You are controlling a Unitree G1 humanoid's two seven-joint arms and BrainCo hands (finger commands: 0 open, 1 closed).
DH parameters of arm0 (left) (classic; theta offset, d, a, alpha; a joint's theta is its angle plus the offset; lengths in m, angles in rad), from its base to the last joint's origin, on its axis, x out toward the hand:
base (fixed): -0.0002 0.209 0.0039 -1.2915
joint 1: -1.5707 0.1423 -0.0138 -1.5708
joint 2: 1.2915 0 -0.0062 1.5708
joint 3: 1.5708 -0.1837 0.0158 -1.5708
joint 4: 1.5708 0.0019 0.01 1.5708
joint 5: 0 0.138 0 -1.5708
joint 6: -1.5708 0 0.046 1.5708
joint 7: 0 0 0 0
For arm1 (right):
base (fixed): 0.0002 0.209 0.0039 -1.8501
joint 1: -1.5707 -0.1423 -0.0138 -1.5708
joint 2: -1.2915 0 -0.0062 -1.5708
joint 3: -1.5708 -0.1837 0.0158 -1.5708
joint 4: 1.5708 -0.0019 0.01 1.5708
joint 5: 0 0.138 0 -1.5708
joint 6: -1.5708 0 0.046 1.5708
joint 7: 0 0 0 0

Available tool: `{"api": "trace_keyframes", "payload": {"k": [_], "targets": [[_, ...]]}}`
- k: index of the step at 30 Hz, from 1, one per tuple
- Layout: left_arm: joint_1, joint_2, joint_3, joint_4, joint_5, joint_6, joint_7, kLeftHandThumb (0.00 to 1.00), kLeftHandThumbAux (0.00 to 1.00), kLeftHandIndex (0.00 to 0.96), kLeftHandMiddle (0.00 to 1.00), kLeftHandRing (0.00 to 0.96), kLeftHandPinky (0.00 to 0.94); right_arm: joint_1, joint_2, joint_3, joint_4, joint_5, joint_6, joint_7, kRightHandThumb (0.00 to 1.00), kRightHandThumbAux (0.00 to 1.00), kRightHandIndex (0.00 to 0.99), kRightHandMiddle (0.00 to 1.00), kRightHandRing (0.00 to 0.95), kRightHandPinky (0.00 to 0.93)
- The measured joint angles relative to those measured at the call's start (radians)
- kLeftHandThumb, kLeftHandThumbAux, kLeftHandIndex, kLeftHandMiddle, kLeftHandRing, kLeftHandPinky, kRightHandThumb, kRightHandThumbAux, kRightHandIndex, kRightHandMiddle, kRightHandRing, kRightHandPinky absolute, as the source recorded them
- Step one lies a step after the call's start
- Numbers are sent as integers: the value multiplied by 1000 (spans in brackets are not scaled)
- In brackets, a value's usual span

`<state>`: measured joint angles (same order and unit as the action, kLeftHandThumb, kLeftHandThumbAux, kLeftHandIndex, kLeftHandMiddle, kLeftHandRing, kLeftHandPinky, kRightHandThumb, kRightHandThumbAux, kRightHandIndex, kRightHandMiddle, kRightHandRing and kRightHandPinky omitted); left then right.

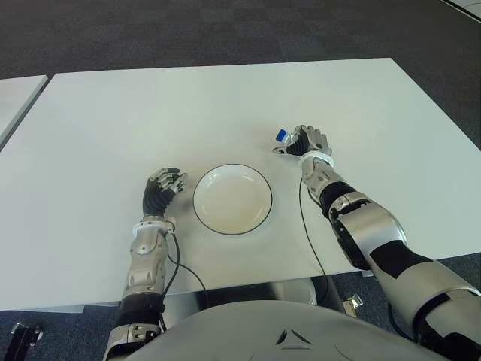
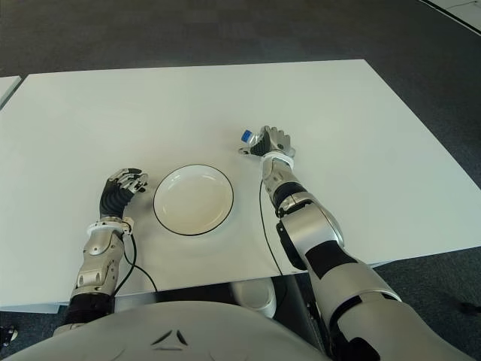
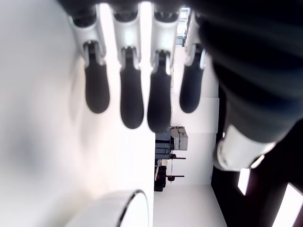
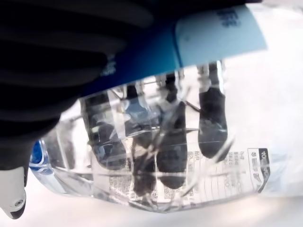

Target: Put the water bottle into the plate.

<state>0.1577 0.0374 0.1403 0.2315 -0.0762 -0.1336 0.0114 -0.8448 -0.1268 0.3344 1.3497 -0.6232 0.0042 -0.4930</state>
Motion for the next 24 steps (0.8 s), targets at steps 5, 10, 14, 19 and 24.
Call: {"api": "trace_keyframes", "payload": {"k": [5,10,14,19,24], "targets": [[-1,0,0,0,0,0,0,706,714,430,544,522,505,-3,4,-3,0,9,-36,-27,713,715,442,861,863,867],[-3,-1,0,-1,1,0,6,706,715,430,542,522,511,-8,15,3,-4,10,-79,-52,712,717,441,863,867,871],[-2,-4,-1,-3,1,0,11,706,714,430,542,524,513,-12,24,13,-27,9,-112,-96,712,718,441,868,871,874],[-3,-4,-1,-3,2,0,11,706,714,431,543,524,514,-20,32,21,-72,8,-162,-154,713,718,441,876,878,879],[-5,-5,0,-3,0,0,11,706,714,431,550,527,517,-19,33,21,-140,16,-233,-185,716,716,440,882,880,878]]}}
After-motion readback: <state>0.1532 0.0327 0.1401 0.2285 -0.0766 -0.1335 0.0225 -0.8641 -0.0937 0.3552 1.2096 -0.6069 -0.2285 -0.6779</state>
